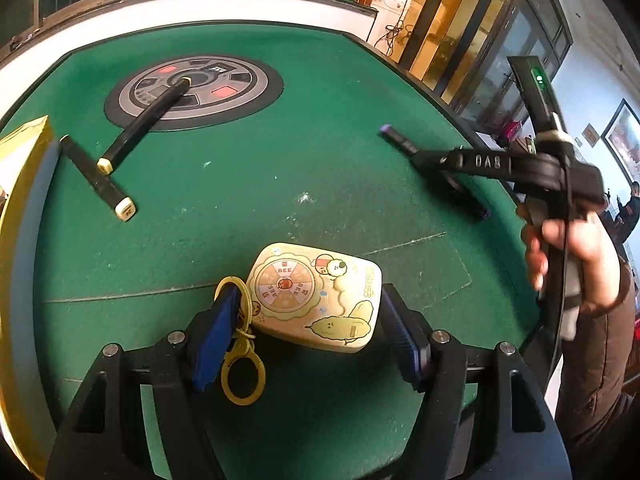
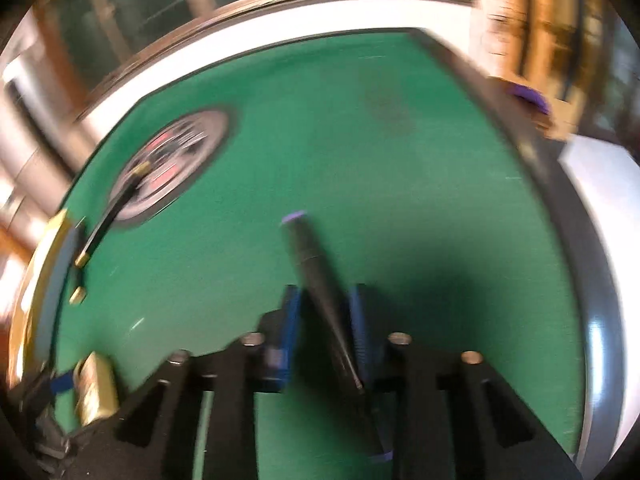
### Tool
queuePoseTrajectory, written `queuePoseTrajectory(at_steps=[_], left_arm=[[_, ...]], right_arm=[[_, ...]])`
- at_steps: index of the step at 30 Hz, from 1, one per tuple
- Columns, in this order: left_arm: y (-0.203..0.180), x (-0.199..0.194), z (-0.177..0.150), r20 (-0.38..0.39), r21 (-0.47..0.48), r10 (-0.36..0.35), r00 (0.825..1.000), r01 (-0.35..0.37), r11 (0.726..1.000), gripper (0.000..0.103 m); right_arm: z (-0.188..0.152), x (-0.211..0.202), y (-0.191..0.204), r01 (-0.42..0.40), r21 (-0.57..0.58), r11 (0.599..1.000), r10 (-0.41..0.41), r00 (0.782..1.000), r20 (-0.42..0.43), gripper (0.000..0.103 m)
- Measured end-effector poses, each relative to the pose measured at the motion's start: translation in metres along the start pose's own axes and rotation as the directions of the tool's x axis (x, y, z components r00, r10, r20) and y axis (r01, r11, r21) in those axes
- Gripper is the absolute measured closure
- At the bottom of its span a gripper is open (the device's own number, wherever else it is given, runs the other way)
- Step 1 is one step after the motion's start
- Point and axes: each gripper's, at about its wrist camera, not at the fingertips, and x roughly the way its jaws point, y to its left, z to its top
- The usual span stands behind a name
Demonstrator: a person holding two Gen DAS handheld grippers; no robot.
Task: Organize rigid objects
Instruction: 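Grasp the purple-capped black marker with the right tool while the left tool holds the toy, then carry the keychain toy with the left tool while the right tool carries the marker toward the tray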
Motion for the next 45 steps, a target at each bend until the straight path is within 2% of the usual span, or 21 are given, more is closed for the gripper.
queuePoseTrajectory(at_steps=[3, 6, 13, 15, 20, 27, 45], left_arm=[[0.0, -0.001, -0.002, 0.0, 0.006, 0.004, 1.0, -0.004, 1.0, 0.034], [0.002, -0.002, -0.002, -0.001, 0.009, 0.006, 1.0, -0.006, 1.0, 0.034], [-0.001, 0.0, -0.002, -0.004, 0.028, 0.033, 0.999, -0.033, 0.999, 0.034], [-0.001, -0.001, -0.002, -0.002, 0.028, 0.038, 0.999, -0.038, 0.999, 0.034], [0.001, -0.004, -0.004, 0.005, 0.006, 0.037, 0.999, -0.037, 0.999, 0.034], [0.008, -0.013, -0.005, 0.033, -0.016, 0.046, 0.998, -0.046, 0.999, 0.034], [0.018, -0.033, -0.009, 0.08, -0.032, 0.124, 0.989, -0.122, 0.992, 0.034]], right_arm=[[-0.014, -0.002, 0.025, -0.06, -0.066, 0.996, 0.059, 0.998, -0.016, 0.084], [-0.027, -0.006, 0.037, -0.071, -0.102, 0.992, 0.069, 0.997, -0.019, 0.084], [-0.032, -0.009, 0.047, -0.026, -0.138, 0.99, 0.025, 1.0, -0.009, 0.084], [-0.03, -0.006, 0.051, 0.011, -0.161, 0.987, -0.011, 1.0, 0.002, 0.088], [-0.033, -0.006, 0.056, 0.05, -0.182, 0.982, -0.045, 0.998, 0.032, 0.089], [-0.035, -0.012, 0.053, 0.016, -0.14, 0.99, -0.01, 0.999, 0.039, 0.09], [-0.041, -0.029, 0.095, -0.065, -0.204, 0.977, 0.08, 0.995, 0.066, 0.09]])
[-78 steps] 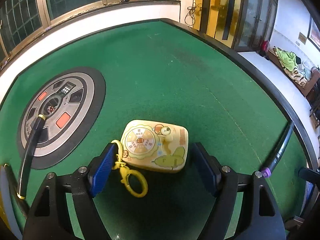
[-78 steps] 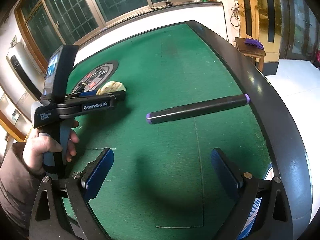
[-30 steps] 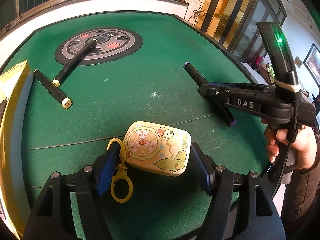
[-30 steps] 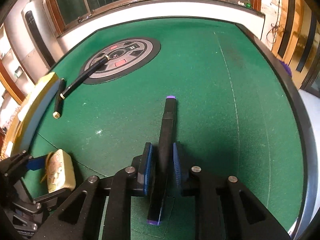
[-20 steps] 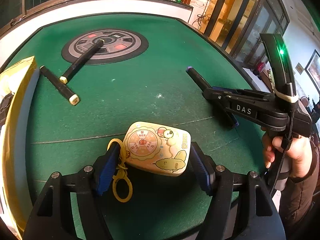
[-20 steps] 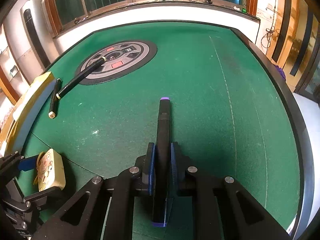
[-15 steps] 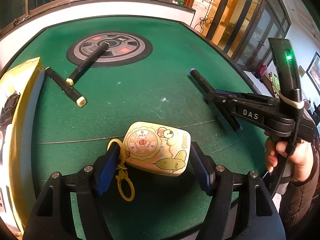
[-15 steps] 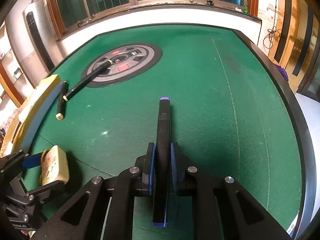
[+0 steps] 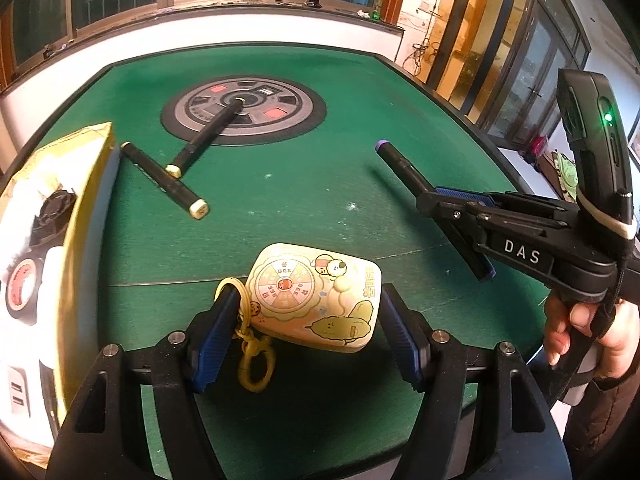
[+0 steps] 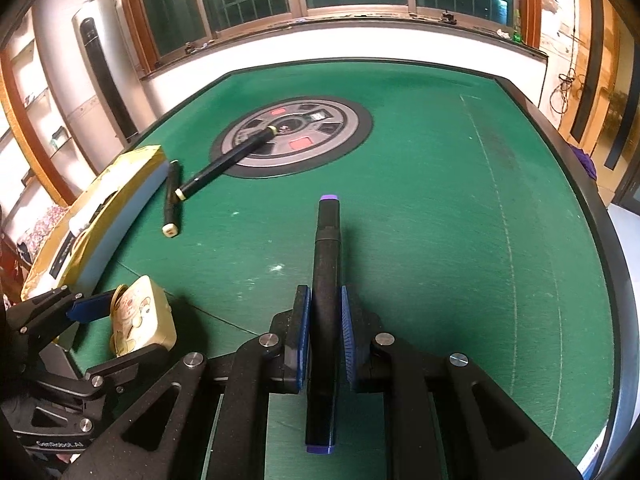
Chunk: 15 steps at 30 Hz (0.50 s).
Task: Organize rigid objects
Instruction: 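Carry the keychain toy with the left tool while the right tool carries the marker toward the tray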
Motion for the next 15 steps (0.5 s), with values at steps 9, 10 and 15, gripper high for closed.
queuePoseTrajectory(at_steps=[9, 10, 15], left_arm=[[0.015, -0.015, -0.002, 0.032, -0.026, 0.05, 0.998, -0.049, 0.998, 0.034], [0.017, -0.016, -0.003, 0.035, -0.028, 0.055, 0.998, -0.054, 0.998, 0.034], [0.026, -0.023, -0.003, 0.052, -0.046, 0.073, 0.996, -0.071, 0.996, 0.034]], right_arm=[[0.004, -0.004, 0.026, -0.038, -0.038, 0.999, 0.039, 0.999, 0.023, 0.09], [0.004, -0.005, 0.029, -0.042, -0.042, 0.998, 0.043, 0.999, 0.025, 0.09], [0.008, -0.008, 0.045, -0.068, -0.07, 0.995, 0.07, 0.997, 0.035, 0.09]])
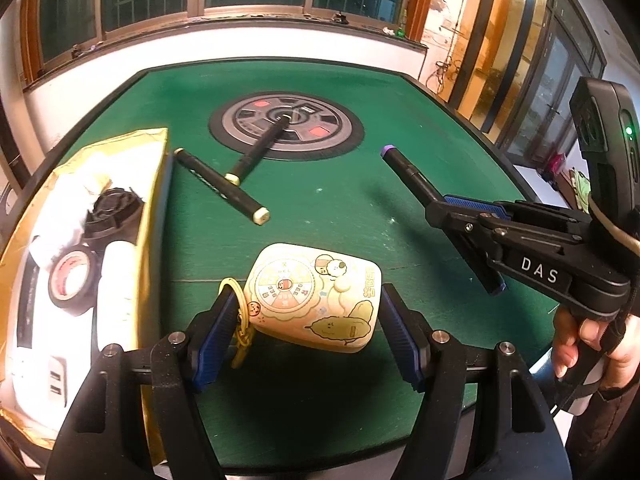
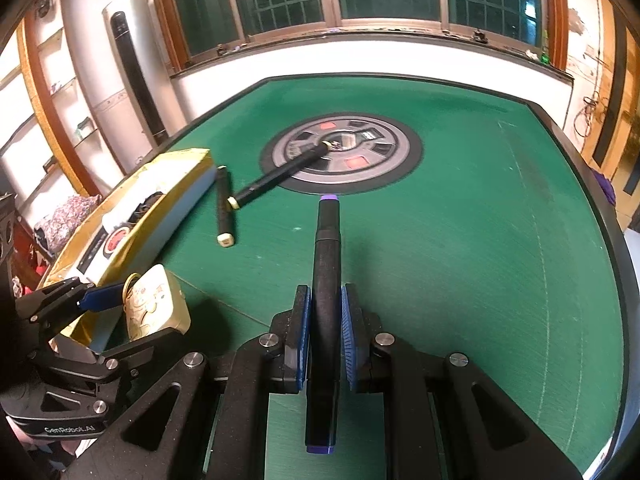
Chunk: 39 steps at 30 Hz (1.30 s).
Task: Organize rigid objects
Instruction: 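Carry the keychain toy with the left tool while the right tool carries the marker toward the tray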
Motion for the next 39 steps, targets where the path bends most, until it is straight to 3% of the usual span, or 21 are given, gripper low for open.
queuePoseTrajectory(at_steps=[11, 13, 14, 20, 23, 25, 29, 32, 35, 37, 39], left_arm=[[0.018, -0.019, 0.006, 0.051, -0.031, 0.025, 0.998, -0.024, 0.999, 0.036], [0.021, -0.02, 0.006, 0.054, -0.039, 0.023, 0.998, -0.021, 0.999, 0.08], [0.024, -0.02, 0.007, 0.055, -0.05, 0.01, 0.998, -0.007, 0.999, 0.084], [0.027, -0.015, 0.004, 0.022, -0.052, -0.013, 1.0, 0.014, 0.999, 0.084], [0.022, -0.007, 0.001, -0.008, -0.031, -0.048, 0.999, 0.048, 0.998, 0.073], [0.015, -0.003, -0.004, -0.028, 0.007, -0.06, 0.998, 0.06, 0.998, 0.044], [0.009, -0.001, -0.011, -0.074, 0.038, -0.047, 0.996, 0.05, 0.998, 0.043], [0.006, 0.002, -0.018, -0.093, 0.041, -0.053, 0.994, 0.057, 0.998, 0.034], [-0.004, 0.007, -0.02, -0.092, 0.105, 0.011, 0.996, -0.002, 0.994, 0.03], [-0.01, 0.012, -0.02, -0.089, 0.135, 0.026, 0.996, -0.014, 0.991, 0.021], [-0.018, 0.018, -0.02, -0.09, 0.176, 0.069, 0.994, -0.052, 0.983, 0.021]], right_arm=[[0.009, -0.001, 0.03, -0.045, -0.06, 0.997, 0.046, 0.999, 0.017, 0.09], [0.011, 0.0, 0.035, -0.052, -0.07, 0.996, 0.053, 0.998, 0.019, 0.09], [0.011, 0.0, 0.037, -0.054, -0.073, 0.996, 0.056, 0.998, 0.018, 0.09], [0.011, 0.001, 0.044, -0.066, -0.086, 0.994, 0.067, 0.998, 0.017, 0.09], [0.011, 0.001, 0.043, -0.066, -0.083, 0.994, 0.067, 0.998, 0.017, 0.09], [0.011, 0.0, 0.042, -0.065, -0.081, 0.995, 0.066, 0.998, 0.015, 0.09], [0.01, -0.001, 0.037, -0.062, -0.074, 0.995, 0.063, 0.998, 0.017, 0.09], [0.009, 0.0, 0.037, -0.068, -0.067, 0.995, 0.069, 0.997, 0.016, 0.09], [0.009, 0.001, 0.038, -0.074, -0.066, 0.995, 0.076, 0.997, 0.015, 0.09], [0.008, 0.0, 0.038, -0.078, -0.068, 0.995, 0.079, 0.997, 0.015, 0.09], [0.009, -0.001, 0.037, -0.081, -0.067, 0.995, 0.082, 0.996, 0.019, 0.09]])
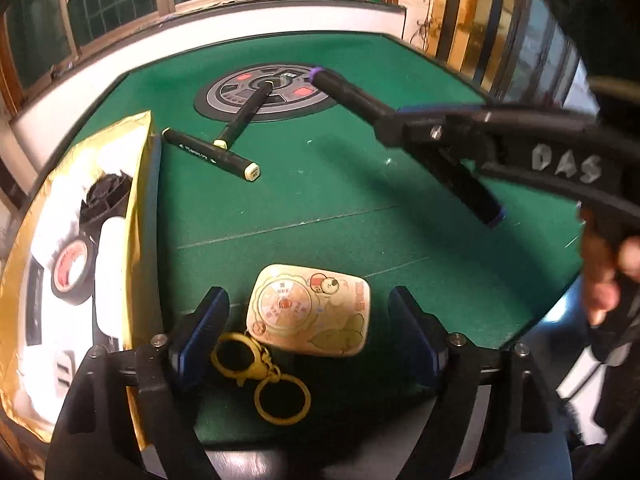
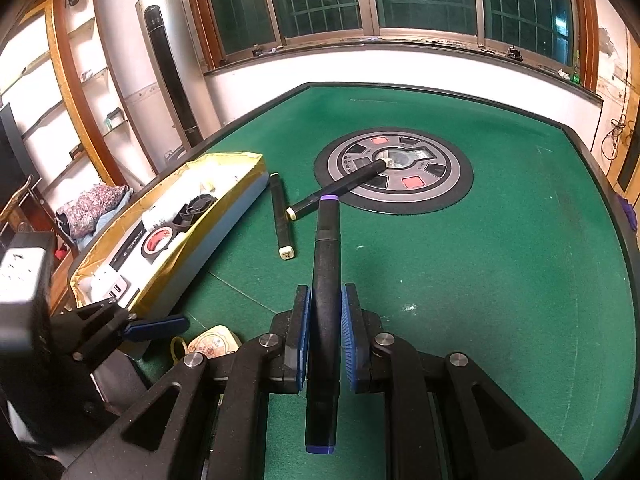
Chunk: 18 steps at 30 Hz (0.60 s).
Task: Organize rigid objects
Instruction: 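Carry the keychain toy with the left tool while the right tool carries the marker toward the tray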
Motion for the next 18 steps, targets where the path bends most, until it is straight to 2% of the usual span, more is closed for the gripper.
queuePoseTrajectory(at_steps=[5, 6, 7, 8, 11, 16, 18], left_arm=[[-0.017, 0.006, -0.008, -0.015, 0.098, 0.086, 0.996, -0.084, 0.992, 0.021], [-0.019, 0.006, -0.01, -0.013, 0.105, 0.088, 0.996, -0.086, 0.991, 0.025], [-0.022, 0.004, -0.011, -0.01, 0.114, 0.08, 0.997, -0.079, 0.99, 0.035], [-0.022, 0.003, -0.012, -0.013, 0.118, 0.068, 0.998, -0.067, 0.991, 0.039], [-0.03, -0.002, -0.013, -0.017, 0.127, 0.01, 1.0, -0.008, 0.992, 0.039], [-0.025, -0.006, -0.01, -0.018, 0.067, -0.069, 0.997, 0.07, 0.995, 0.038], [-0.022, 0.003, -0.01, -0.061, 0.043, -0.081, 0.995, 0.083, 0.996, 0.037]], right_arm=[[0.0, -0.003, -0.002, 0.001, 0.004, 1.0, -0.001, 1.0, 0.007, 0.089], [-0.001, -0.003, -0.003, 0.0, 0.006, 1.0, 0.0, 1.0, 0.006, 0.089], [-0.001, -0.003, -0.003, -0.001, 0.008, 1.0, 0.001, 1.0, 0.006, 0.089], [-0.001, -0.002, -0.003, -0.003, 0.01, 1.0, 0.003, 1.0, 0.005, 0.089], [-0.001, -0.001, -0.002, -0.01, 0.01, 1.0, 0.01, 1.0, 0.003, 0.089], [-0.002, -0.001, -0.002, -0.011, 0.01, 1.0, 0.011, 1.0, 0.004, 0.089], [-0.002, -0.001, -0.002, -0.009, 0.014, 1.0, 0.009, 1.0, 0.004, 0.089]])
